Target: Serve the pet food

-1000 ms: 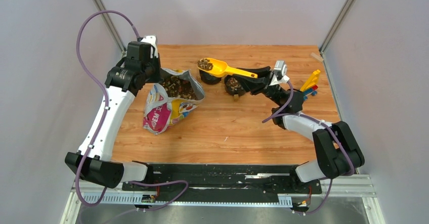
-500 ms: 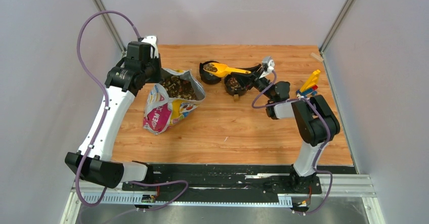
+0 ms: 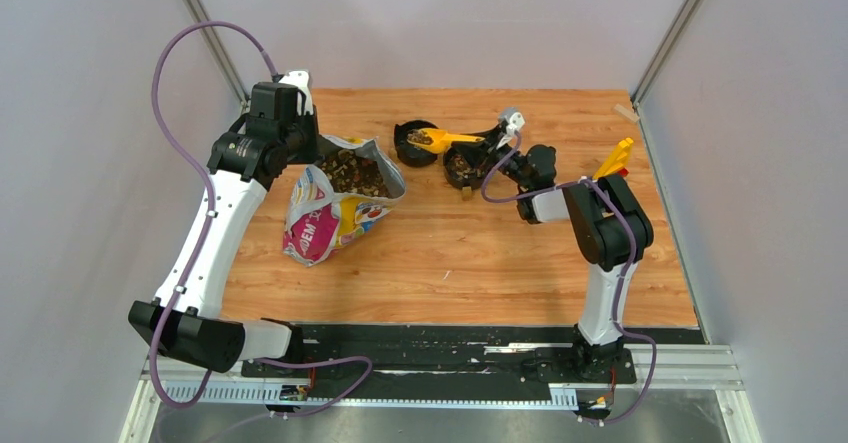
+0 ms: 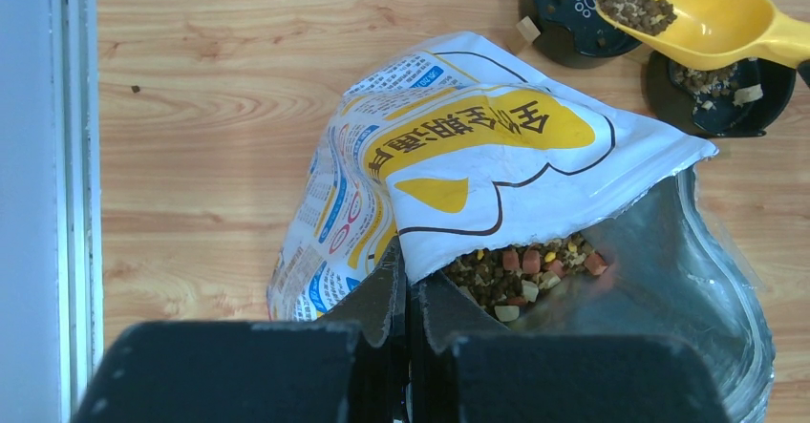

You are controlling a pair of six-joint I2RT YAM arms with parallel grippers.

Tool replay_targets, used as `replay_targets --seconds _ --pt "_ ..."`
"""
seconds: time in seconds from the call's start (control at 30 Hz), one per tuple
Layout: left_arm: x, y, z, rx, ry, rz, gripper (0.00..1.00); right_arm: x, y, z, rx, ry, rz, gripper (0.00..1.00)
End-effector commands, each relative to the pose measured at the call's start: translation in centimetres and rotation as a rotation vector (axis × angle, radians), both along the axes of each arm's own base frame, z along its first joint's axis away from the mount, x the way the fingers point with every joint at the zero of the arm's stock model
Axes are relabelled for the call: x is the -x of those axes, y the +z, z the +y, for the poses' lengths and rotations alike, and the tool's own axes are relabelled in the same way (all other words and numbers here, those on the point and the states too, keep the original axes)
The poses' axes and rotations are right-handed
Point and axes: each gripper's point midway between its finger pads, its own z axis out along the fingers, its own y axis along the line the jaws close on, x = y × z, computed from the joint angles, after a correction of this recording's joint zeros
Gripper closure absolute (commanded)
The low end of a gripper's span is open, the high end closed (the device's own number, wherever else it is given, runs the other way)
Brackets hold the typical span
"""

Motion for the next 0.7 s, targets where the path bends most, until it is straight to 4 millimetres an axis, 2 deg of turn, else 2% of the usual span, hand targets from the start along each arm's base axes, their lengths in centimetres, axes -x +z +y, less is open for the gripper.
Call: replay_targets --seconds 0.0,0.1,0.17,0.47,0.67 --pt "-0.6 2.9 0.7 0.020 0.034 -0.112 1.00 -1.2 1.0 0.0 0.121 -0.049 -0.060 1.00" --pt "-0.6 2.9 0.7 0.016 0.033 -0.113 1.00 -1.6 -0.3 0.6 0.250 -0.079 -0.064 1.00" --pt "-0.7 3.0 0.7 0.013 0.034 -0.114 1.00 -2.0 -0.3 0.7 0.305 -0.102 -0.065 1.00" --pt "-0.8 3.1 0.7 0.014 0.030 -0.120 1.00 -2.3 1.9 1.4 0.503 -0.169 -0.111 1.00" --pt "-0.6 3.3 0.8 0.015 0.028 -0.128 1.00 -2.3 2.4 2.2 0.702 -0.192 -0.109 1.00"
